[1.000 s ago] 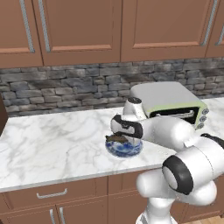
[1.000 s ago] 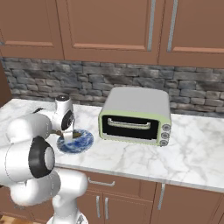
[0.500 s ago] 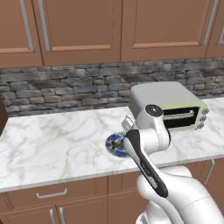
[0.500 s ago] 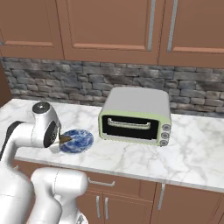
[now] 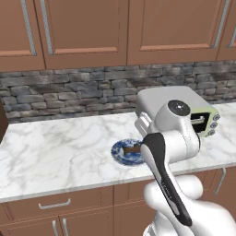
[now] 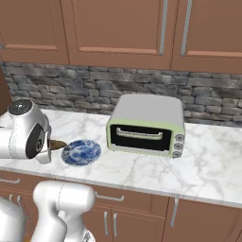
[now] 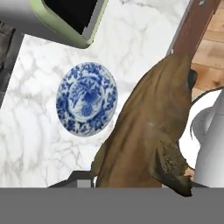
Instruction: Place the fish on the counter behind the older fish on the same shelf of the fridge to maintain FIFO order. Close the fridge door when finished.
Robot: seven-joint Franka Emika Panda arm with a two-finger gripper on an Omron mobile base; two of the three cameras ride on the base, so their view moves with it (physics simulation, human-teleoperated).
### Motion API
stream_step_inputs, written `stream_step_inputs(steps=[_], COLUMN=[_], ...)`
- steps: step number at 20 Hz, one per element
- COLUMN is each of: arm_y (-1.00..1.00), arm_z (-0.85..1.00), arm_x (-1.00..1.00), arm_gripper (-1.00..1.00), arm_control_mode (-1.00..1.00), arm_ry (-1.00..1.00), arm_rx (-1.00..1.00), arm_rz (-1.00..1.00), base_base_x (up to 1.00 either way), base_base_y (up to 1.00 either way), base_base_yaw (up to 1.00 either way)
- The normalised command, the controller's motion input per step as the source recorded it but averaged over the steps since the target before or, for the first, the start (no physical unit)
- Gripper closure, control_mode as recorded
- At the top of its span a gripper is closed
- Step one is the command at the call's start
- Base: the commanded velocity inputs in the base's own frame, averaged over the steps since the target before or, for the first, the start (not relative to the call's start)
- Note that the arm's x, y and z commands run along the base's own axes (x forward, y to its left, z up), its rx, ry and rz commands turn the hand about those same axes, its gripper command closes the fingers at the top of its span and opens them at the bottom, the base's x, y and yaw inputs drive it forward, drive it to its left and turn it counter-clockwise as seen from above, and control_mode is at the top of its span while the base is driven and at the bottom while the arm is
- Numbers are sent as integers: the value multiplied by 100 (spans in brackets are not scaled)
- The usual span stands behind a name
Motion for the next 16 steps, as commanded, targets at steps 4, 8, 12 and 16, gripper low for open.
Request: stream_step_inputs(steps=[4, 8, 12, 16], arm_y=[5, -11, -42, -33], arm_z=[0, 3, 54, 55], arm_x=[0, -57, -79, -38], arm_gripper=[100, 100, 100, 100], arm_control_mode=[-100, -100, -100, -100], arm_ry=[0, -14, -22, -11], arm_rx=[-1, 0, 0, 0], arm_rz=[0, -6, -12, -8], base_base_x=[0, 0, 0, 0], base_base_y=[0, 0, 0, 0], base_base_yaw=[0, 0, 0, 0])
